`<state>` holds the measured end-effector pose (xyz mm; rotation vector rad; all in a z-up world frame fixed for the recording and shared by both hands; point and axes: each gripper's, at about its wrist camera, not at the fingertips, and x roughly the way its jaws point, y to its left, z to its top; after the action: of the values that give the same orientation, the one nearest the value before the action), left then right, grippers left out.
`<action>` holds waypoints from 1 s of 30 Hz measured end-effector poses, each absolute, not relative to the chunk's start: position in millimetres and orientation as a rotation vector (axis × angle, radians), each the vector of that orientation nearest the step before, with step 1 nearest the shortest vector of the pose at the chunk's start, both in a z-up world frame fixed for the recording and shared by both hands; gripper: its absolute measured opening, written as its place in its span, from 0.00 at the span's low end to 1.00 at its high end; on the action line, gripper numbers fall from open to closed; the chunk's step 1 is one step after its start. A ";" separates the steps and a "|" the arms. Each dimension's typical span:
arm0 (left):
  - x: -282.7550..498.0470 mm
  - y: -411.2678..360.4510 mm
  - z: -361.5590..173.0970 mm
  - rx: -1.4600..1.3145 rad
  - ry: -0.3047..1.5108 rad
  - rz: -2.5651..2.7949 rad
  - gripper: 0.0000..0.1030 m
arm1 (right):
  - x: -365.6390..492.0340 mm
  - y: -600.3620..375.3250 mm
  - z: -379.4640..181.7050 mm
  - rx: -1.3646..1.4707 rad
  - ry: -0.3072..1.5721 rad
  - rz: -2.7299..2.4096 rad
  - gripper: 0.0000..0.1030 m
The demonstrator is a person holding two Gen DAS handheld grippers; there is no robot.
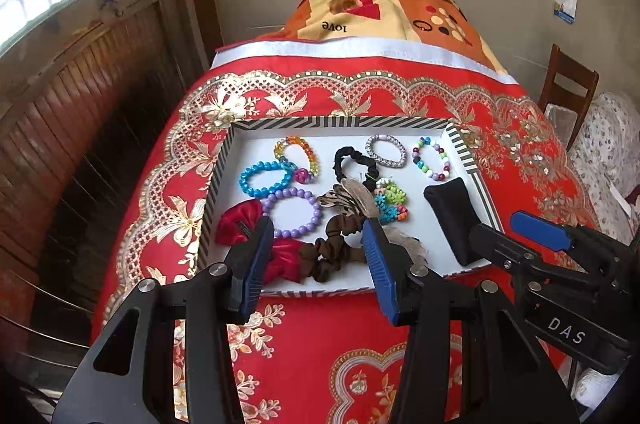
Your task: Organize jewelry
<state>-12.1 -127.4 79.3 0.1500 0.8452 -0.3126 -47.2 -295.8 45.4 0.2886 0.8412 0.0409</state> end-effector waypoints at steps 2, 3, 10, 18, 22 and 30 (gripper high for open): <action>-14.9 -123.9 81.4 0.141 0.838 -0.315 0.45 | -48.9 -293.0 47.5 0.283 0.833 0.040 0.54; -15.8 -122.4 82.3 0.137 0.836 -0.315 0.45 | -49.6 -291.4 48.6 0.279 0.829 0.038 0.54; -20.4 -111.0 85.2 0.128 0.824 -0.302 0.45 | -55.9 -281.3 53.1 0.268 0.816 0.031 0.54; -23.7 -104.3 89.1 0.140 0.794 -0.295 0.45 | -61.5 -277.4 56.8 0.257 0.810 0.026 0.54; -24.1 -103.4 89.5 0.138 0.794 -0.295 0.45 | -62.5 -275.2 58.8 0.253 0.807 0.023 0.54; -21.0 -96.5 90.6 0.127 0.796 -0.296 0.45 | -60.4 -269.1 61.1 0.239 0.809 0.025 0.54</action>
<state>-21.0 -96.5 90.6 0.1268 0.7958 -0.2959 -60.4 -269.1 61.1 0.2390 0.8091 0.0254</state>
